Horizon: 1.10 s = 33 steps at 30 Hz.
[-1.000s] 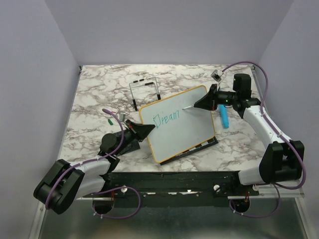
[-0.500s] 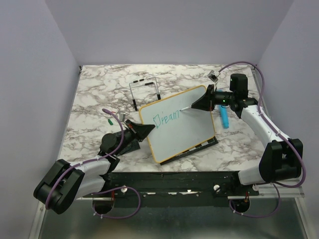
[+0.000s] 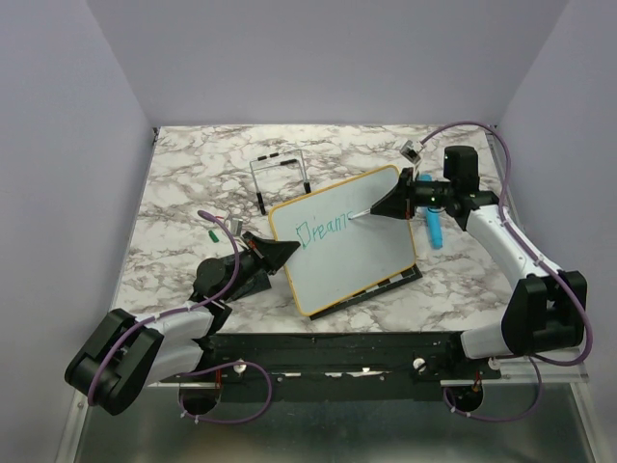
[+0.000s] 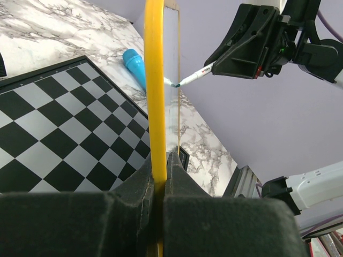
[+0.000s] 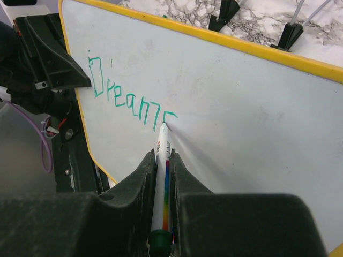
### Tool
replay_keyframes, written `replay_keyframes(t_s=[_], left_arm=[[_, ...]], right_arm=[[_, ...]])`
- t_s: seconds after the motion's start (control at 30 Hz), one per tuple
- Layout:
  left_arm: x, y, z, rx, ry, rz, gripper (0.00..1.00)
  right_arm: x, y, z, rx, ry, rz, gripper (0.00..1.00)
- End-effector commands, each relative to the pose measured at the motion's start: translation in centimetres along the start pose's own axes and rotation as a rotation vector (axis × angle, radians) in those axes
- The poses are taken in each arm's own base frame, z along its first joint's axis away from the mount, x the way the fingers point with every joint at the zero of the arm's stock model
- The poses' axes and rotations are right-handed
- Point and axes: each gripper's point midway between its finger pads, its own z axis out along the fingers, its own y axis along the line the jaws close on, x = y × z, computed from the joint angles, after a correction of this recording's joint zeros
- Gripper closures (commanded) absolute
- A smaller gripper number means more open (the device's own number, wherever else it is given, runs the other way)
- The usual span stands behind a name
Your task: Write a sentence on the whiteboard
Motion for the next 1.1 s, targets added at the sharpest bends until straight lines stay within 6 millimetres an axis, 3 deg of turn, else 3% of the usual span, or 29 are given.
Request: replay_keyframes(t_s=[0.0, 0.27, 0.77, 1.07], left_arm=[[1.7, 1.2, -0.5, -0.018, 0.071, 0.099, 1.00], [1.7, 1.2, -0.6, -0.019, 0.072, 0.100, 1.00], [1.7, 1.1, -0.5, -0.015, 0.070, 0.100, 1.00], [1.8, 1.2, -0.5, -0.015, 0.070, 0.095, 1.00]], right_arm=[[0.8, -0.6, -0.4, 0.068, 0.017, -0.013, 0.99], [1.1, -1.3, -1.2, 0.115, 0.010, 0.000, 0.99], [2.5, -0.3, -0.5, 0.038, 0.042, 0.032, 0.99], [0.7, 1.1, 0.1, -0.015, 0.017, 0.030, 0.99]])
